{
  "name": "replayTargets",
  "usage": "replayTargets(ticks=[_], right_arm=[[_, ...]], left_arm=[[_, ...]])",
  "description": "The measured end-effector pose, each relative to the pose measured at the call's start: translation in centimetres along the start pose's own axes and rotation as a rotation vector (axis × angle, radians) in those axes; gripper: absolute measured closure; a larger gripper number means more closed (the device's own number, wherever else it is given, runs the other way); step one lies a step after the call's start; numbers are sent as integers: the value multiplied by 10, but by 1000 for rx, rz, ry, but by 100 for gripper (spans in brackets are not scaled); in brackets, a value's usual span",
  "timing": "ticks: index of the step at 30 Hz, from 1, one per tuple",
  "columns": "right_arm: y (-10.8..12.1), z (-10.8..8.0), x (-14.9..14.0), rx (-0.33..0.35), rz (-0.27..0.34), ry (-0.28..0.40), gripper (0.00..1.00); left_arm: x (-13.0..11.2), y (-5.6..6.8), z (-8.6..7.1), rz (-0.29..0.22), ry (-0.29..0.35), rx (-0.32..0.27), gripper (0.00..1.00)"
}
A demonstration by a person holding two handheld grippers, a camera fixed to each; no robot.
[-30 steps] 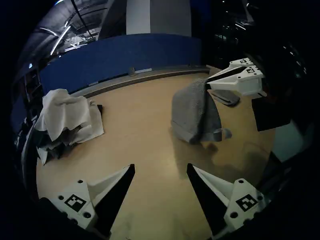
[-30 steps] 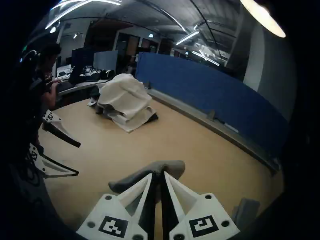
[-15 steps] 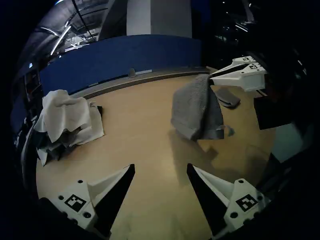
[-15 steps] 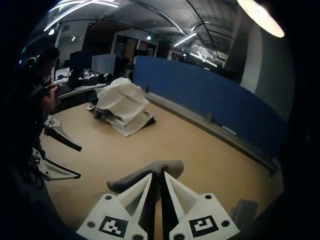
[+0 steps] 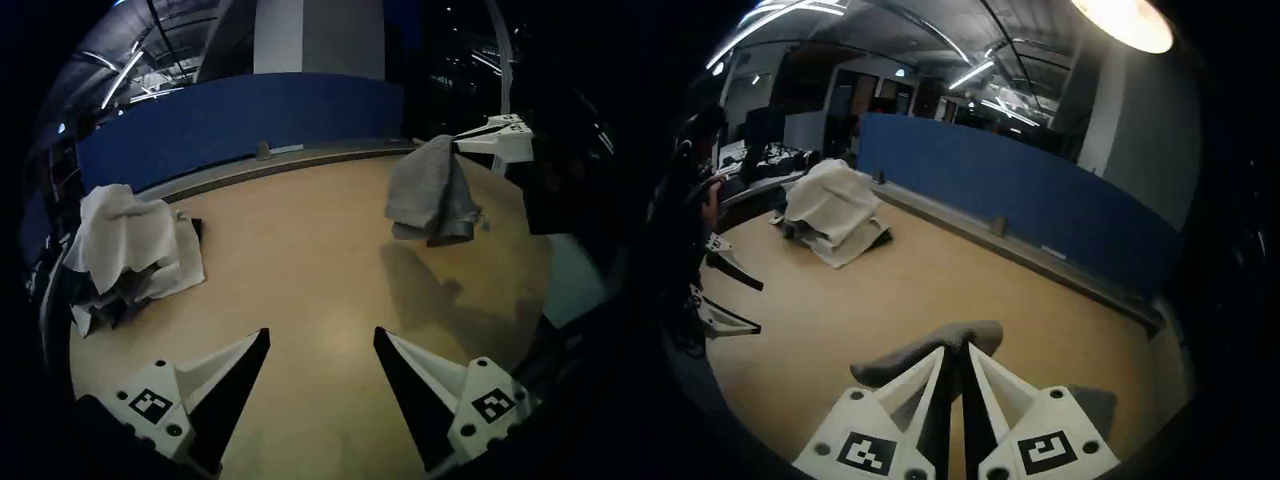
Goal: Fold towel
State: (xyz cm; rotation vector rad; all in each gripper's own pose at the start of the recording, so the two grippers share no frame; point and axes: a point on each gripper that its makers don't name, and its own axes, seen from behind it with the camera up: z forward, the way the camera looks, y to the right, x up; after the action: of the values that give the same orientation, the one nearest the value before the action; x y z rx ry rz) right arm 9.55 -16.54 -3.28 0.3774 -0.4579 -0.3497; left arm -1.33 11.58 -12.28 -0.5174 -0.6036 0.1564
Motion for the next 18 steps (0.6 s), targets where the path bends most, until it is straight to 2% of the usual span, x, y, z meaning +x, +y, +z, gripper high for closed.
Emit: replayTargets(ticks=[8, 18], right_arm=[[72, -7, -13, -100, 59, -21, 94], [121, 3, -17, -151, 95, -30, 94]], left_arm=[[6, 6, 9, 5, 0, -13, 3], [8, 7, 17, 7, -5, -10, 3]])
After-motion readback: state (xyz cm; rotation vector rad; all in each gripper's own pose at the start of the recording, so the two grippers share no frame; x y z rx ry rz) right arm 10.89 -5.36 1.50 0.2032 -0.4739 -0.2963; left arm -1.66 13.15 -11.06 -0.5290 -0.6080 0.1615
